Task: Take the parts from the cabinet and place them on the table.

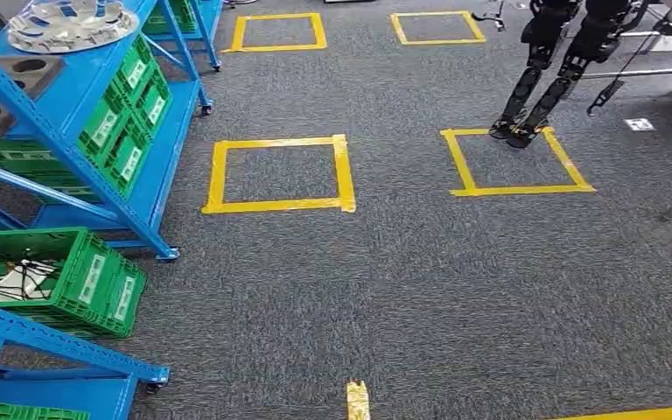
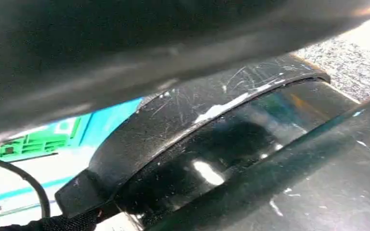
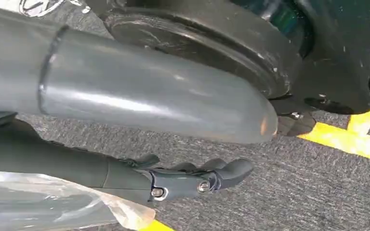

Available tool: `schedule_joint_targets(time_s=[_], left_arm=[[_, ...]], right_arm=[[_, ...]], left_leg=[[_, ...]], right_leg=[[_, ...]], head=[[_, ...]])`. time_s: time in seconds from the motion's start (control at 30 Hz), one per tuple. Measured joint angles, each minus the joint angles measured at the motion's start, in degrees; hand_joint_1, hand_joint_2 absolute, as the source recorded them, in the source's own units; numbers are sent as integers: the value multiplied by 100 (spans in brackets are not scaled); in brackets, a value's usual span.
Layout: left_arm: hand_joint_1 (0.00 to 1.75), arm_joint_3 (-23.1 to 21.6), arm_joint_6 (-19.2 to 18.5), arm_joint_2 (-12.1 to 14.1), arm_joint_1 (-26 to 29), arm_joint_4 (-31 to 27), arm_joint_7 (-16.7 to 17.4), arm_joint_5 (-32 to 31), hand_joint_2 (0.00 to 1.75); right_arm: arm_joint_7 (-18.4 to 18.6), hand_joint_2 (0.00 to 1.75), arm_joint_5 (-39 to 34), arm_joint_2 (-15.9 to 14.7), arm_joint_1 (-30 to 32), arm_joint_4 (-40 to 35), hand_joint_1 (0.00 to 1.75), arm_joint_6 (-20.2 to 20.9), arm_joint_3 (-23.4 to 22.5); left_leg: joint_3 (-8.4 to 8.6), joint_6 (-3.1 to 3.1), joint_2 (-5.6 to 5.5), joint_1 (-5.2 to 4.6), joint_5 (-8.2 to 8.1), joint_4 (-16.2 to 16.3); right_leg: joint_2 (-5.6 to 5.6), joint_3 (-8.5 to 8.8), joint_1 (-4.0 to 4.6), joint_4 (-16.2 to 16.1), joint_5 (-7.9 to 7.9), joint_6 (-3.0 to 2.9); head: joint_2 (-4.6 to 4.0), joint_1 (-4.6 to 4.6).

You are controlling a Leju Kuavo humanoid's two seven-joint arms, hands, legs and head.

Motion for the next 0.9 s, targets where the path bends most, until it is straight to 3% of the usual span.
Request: schedule_joint_targets(time_s=[0.07,0.13,0.2,0.23,0.27,0.3,0.33,0.4,0.43,0.47,0.57,0.6,0.67,0.73,0.77,0.8,0.83,0.9], left_arm=[[0,0,0,-2,-3,0,0,0,0],[0,0,0,-11,-3,0,0,0,0],[0,0,-13,-17,-13,0,0,-2,0],[0,0,-15,-20,-10,0,0,0,0],[0,0,-17,-17,-9,0,0,0,0],[0,0,-20,-18,-9,0,0,0,0],[0,0,-22,-22,-12,0,0,0,0],[0,0,-33,-20,-17,0,0,-2,0],[0,0,-33,-9,-19,0,0,-2,0],[0,0,-33,-13,-27,0,0,-2,0],[0,0,-33,-2,-18,0,0,-2,0],[0,0,-33,-2,-20,0,0,-2,0],[0,0,-33,-4,-27,0,0,-2,0],[0,0,-33,-4,-27,0,0,0,0],[0,0,-33,-4,-23,0,0,0,0],[0,0,-35,-4,-18,0,0,0,0],[0,0,-37,-2,-14,0,0,0,0],[0,0,-37,-2,-20,0,0,0,0]], right_arm=[[0,0,-2,0,-14,-2,0,0,0],[-4,0,-4,0,-18,0,0,0,-2],[-4,0,-13,0,-8,0,0,0,-2],[-4,0,-17,0,0,0,0,0,-2],[-4,0,-22,0,11,0,0,0,-2],[-4,0,-22,0,11,0,0,0,-2],[-7,0,-22,0,12,0,0,5,0],[-9,0,-24,0,6,0,0,5,-2],[-11,0,-24,9,-7,-4,0,7,0],[-20,0,-24,15,-10,-4,0,5,-2],[-17,0,-24,13,19,-2,0,2,-2],[-17,0,-35,13,14,0,0,-4,-4],[-24,0,-31,9,5,2,0,-2,-4],[-26,0,-31,9,9,2,0,-2,-2],[-24,0,-31,9,12,2,0,-2,-2],[-24,0,-31,9,15,2,0,-2,-2],[-24,0,-31,9,13,2,0,-2,-2],[-26,0,-31,9,-1,2,0,-2,-2]], left_leg=[[45,78,-7,16,61,-129],[124,119,-9,66,133,-262],[113,126,-14,71,132,-259],[113,124,-19,70,130,-257],[114,118,-26,71,126,-252],[124,105,-34,76,118,-250],[135,84,-45,84,104,-242],[137,-9,-72,101,43,-153],[106,-56,-79,70,11,-108],[69,-72,-94,58,-10,-38],[68,-112,-101,88,1,-35],[54,-150,-82,103,-71,24],[-186,-199,-65,107,-426,574],[-601,-206,-65,108,-816,1487],[-707,-195,-65,108,-835,1709],[-685,-170,-65,107,-724,1656],[-573,-135,-65,102,-515,1405],[-115,-38,-62,61,36,419]], right_leg=[[-13,54,12,-66,14,62],[107,-88,11,191,-197,63],[165,-544,-4,1118,-628,93],[170,-761,-6,1521,-749,107],[167,-890,-7,1703,-724,124],[167,-856,-21,1580,-560,136],[167,-707,-40,1229,-314,149],[182,-237,-101,206,168,204],[247,-190,-79,125,11,227],[243,-150,-89,112,41,100],[230,-159,-57,125,51,5],[211,-155,-65,116,67,-39],[189,-156,-48,116,66,-89],[155,-161,-25,116,56,-108],[144,-158,-13,117,53,-113],[143,-149,0,117,49,-120],[143,-142,10,117,45,-125],[146,-108,19,115,39,-129]], head=[[0,-2],[0,6],[0,48],[0,39],[0,55],[0,52],[0,52],[0,59],[0,88],[0,90],[0,42],[0,37],[0,-2],[0,-13],[0,-15],[0,-13],[0,-15],[0,-13]])
